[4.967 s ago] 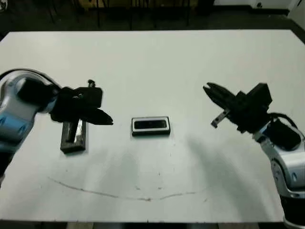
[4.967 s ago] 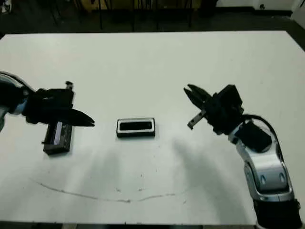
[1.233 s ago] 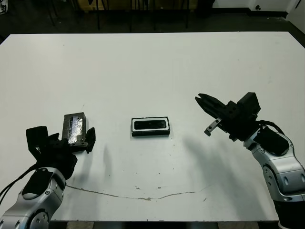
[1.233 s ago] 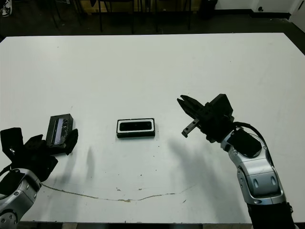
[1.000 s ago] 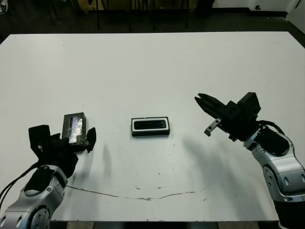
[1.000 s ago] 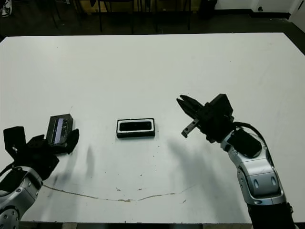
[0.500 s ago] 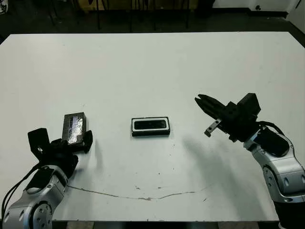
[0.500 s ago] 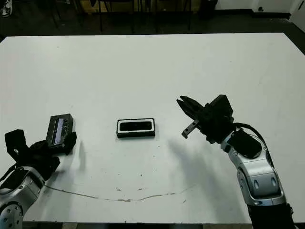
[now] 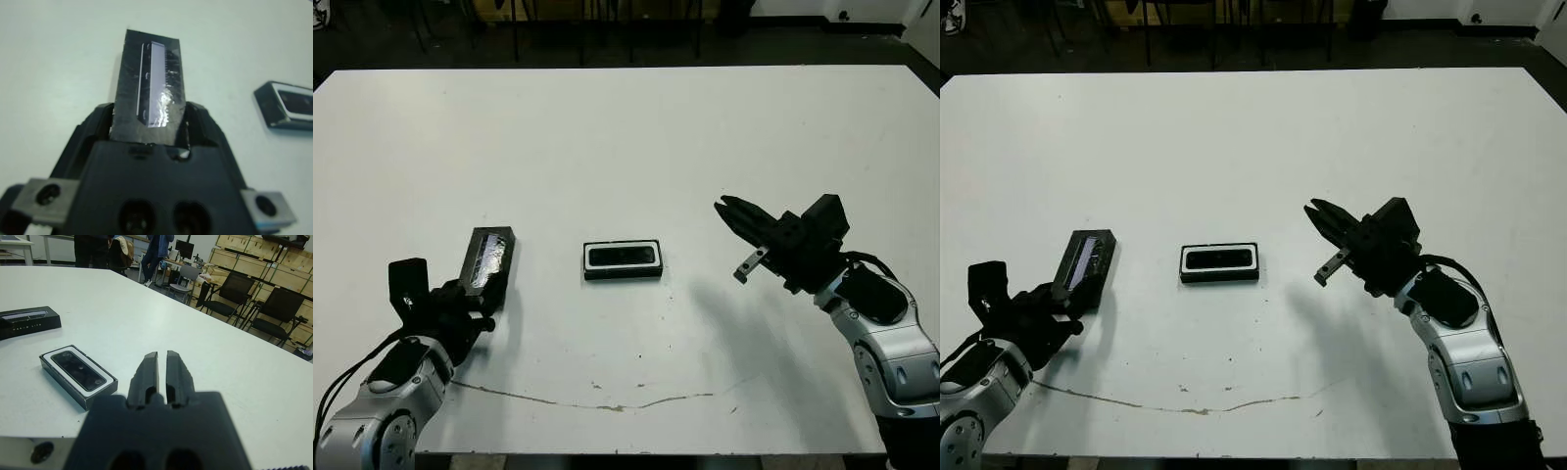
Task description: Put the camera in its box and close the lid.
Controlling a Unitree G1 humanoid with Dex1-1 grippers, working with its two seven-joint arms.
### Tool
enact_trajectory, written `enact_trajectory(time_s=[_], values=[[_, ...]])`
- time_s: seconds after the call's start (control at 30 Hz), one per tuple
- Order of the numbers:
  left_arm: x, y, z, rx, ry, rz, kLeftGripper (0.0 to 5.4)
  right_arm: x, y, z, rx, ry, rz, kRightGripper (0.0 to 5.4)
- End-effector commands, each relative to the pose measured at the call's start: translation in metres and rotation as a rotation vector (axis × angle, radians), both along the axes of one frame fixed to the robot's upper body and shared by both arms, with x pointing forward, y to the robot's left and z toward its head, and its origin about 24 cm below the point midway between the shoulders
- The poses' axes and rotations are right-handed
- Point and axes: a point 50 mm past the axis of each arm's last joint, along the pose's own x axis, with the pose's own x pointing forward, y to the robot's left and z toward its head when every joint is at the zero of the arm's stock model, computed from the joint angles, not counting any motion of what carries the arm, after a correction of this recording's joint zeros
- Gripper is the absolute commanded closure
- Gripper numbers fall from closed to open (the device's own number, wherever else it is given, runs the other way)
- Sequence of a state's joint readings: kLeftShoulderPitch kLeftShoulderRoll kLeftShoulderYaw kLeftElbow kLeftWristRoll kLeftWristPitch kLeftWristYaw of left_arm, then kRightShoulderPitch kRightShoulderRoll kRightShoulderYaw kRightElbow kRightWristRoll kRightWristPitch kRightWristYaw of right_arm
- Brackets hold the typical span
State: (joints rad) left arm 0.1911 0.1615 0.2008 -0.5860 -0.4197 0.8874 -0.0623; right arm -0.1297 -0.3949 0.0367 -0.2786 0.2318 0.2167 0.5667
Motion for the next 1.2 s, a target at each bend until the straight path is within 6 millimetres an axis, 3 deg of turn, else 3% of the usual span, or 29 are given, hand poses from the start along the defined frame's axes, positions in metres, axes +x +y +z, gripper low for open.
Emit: enact_trajectory(time_s=[0.03, 0.17, 0.4, 0.63, 0.77, 0.97, 1.2], values=[[-0.003, 0.001, 0.004, 0.074, -0.036, -0.049, 2.70, -0.002, -0.002, -0.006, -0.011, 0.028, -0.009, 5.40], [0.000, 0.004, 0.018, 0.152, -0.137, -0.130, 2.70, -0.002, -0.001, -0.007, -0.002, 0.030, -0.011, 5.40], [0.013, 0.008, 0.060, 0.297, -0.352, -0.302, 2.70, -0.002, -0.001, -0.007, 0.000, 0.027, -0.019, 5.40], [0.041, 0.019, 0.123, 0.387, -0.466, -0.591, 2.70, -0.001, -0.003, -0.007, 0.004, 0.016, -0.034, 5.40], [0.062, 0.021, 0.145, 0.441, -0.452, -0.815, 2.70, 0.001, -0.007, -0.004, -0.001, 0.009, -0.050, 5.40], [0.091, 0.012, 0.156, 0.455, -0.328, -1.123, 2.70, 0.006, -0.013, 0.003, -0.016, 0.021, -0.097, 5.40], [0.122, -0.012, 0.142, 0.430, -0.157, -1.335, 2.70, 0.012, -0.021, 0.008, 0.024, 0.065, -0.155, 5.40]])
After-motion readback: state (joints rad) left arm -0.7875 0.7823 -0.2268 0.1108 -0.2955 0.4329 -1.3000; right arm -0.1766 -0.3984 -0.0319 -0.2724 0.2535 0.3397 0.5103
